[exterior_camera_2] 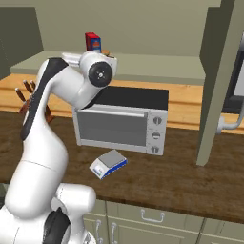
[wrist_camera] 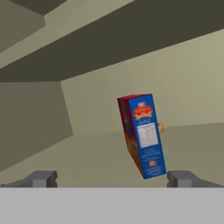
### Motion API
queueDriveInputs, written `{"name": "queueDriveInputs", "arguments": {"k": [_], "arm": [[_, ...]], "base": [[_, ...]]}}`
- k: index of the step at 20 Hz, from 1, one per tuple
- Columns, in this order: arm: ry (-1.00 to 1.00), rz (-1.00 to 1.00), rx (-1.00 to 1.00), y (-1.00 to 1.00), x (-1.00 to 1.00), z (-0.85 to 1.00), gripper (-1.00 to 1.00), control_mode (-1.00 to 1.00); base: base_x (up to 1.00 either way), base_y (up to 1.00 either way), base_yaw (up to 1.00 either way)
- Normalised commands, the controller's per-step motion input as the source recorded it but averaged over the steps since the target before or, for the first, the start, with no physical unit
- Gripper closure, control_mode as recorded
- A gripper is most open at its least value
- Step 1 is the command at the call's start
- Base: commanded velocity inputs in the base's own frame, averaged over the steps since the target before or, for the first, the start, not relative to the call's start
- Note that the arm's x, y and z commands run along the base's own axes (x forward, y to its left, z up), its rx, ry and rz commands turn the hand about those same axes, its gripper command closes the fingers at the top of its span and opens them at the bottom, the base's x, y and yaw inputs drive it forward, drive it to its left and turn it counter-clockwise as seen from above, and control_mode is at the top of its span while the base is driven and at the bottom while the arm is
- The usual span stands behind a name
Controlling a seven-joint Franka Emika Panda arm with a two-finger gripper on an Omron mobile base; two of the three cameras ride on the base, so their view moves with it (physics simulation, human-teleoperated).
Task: Pick the boxed food and place it on the digital scale for weighing, and close the cabinet.
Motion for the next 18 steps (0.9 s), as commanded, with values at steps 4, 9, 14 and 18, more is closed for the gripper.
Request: {"name": "queueDriveInputs", "arguments": {"k": [4, 9, 14, 18], "arm": [[0.06, 0.03, 0.0, 0.05, 0.55, -0.09, -1.0, -1.0], [0.0, 0.01, -0.02, 0.12, 0.33, 0.0, -1.0, -1.0], [0.0, 0.0, -0.1, 0.0, 0.2, 0.01, -1.0, -1.0], [0.02, 0.0, -0.13, 0.0, 0.14, 0.11, -1.0, -1.0]], "base": [[0.0, 0.0, 0.0], [0.0, 0.0, 0.0], [0.0, 0.0, 0.0], [0.0, 0.0, 0.0]]}}
